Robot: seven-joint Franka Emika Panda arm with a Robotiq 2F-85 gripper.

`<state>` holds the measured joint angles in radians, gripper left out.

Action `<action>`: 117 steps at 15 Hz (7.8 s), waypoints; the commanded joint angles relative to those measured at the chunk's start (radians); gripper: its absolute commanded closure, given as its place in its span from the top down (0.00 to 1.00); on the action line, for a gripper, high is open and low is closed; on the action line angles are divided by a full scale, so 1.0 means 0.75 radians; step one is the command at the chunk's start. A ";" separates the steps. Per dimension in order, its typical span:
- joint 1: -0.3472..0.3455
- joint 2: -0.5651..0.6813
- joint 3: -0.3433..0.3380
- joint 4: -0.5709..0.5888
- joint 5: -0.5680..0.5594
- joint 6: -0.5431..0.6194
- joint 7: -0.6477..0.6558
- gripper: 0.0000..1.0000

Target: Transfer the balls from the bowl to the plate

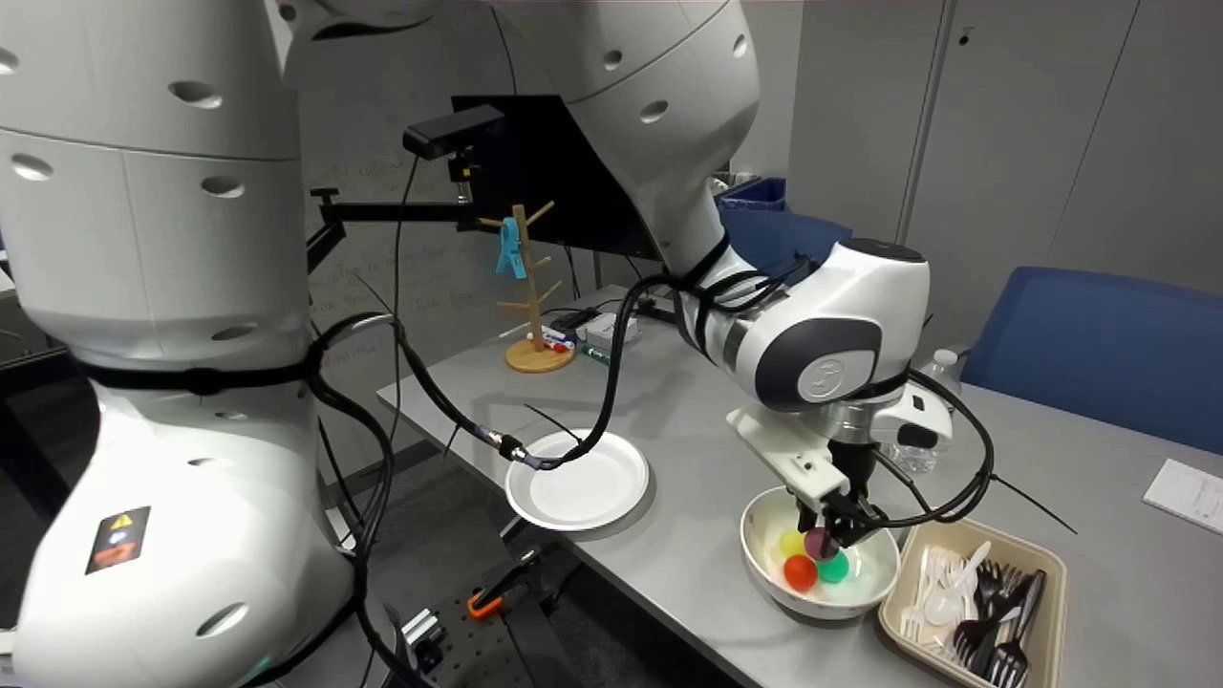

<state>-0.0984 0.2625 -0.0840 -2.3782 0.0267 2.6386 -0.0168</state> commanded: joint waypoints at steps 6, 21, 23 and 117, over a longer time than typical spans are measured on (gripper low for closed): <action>0.047 -0.300 0.027 -0.125 -0.083 -0.110 -0.013 0.12; 0.278 -0.539 0.143 -0.307 0.328 -0.326 -0.441 0.12; 0.305 -0.508 0.151 -0.318 0.382 -0.325 -0.482 0.12; 0.013 0.136 0.006 0.037 0.076 0.157 0.104 0.97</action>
<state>-0.0882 0.3650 -0.0797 -2.3514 0.0850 2.7585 0.0597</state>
